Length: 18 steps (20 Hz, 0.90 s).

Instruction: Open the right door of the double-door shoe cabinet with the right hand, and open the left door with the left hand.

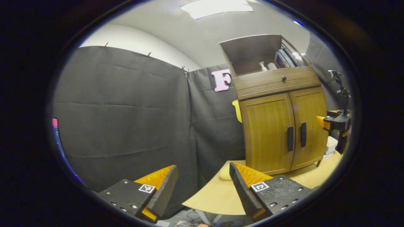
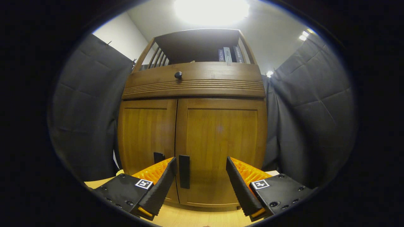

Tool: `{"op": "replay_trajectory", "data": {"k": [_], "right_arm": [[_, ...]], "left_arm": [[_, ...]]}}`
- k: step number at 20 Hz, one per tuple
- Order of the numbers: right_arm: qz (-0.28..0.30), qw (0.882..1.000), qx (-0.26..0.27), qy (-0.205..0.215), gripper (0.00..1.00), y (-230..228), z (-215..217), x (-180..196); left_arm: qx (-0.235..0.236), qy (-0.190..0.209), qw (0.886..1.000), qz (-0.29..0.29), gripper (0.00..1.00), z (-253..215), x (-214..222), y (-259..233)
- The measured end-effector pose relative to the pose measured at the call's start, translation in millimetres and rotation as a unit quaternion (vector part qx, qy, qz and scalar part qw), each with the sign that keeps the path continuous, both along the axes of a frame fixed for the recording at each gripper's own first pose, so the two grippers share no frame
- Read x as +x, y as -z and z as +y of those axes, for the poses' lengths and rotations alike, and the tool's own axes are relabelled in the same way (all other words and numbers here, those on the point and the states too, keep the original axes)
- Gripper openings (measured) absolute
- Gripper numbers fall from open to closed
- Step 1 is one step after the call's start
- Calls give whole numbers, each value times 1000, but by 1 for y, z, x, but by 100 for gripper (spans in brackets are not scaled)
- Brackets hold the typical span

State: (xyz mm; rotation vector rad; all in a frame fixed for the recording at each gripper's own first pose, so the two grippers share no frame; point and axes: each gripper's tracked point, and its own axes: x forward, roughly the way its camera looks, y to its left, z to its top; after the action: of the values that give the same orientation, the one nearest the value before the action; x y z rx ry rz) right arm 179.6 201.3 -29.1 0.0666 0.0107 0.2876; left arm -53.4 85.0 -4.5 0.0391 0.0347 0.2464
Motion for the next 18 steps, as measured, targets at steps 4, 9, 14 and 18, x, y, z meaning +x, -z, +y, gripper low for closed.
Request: {"op": "replay_trajectory", "data": {"k": [4, 9, 14, 18], "right_arm": [[13, 1000, -3, -2, 97, 19, 19, 25], [29, 1000, -7, 0, 98, 40, 41, 50], [48, 999, -14, 4, 98, 59, 61, 76], [82, 997, -5, 5, 92, 82, 72, 94]], "left_arm": [[3, -22, 1000, 5, 96, 14, -10, 1], [11, -56, 998, 11, 92, 23, -16, 2], [19, -81, 996, 13, 96, 43, -36, 0], [27, -95, 995, 14, 96, 51, -50, 1]]}}
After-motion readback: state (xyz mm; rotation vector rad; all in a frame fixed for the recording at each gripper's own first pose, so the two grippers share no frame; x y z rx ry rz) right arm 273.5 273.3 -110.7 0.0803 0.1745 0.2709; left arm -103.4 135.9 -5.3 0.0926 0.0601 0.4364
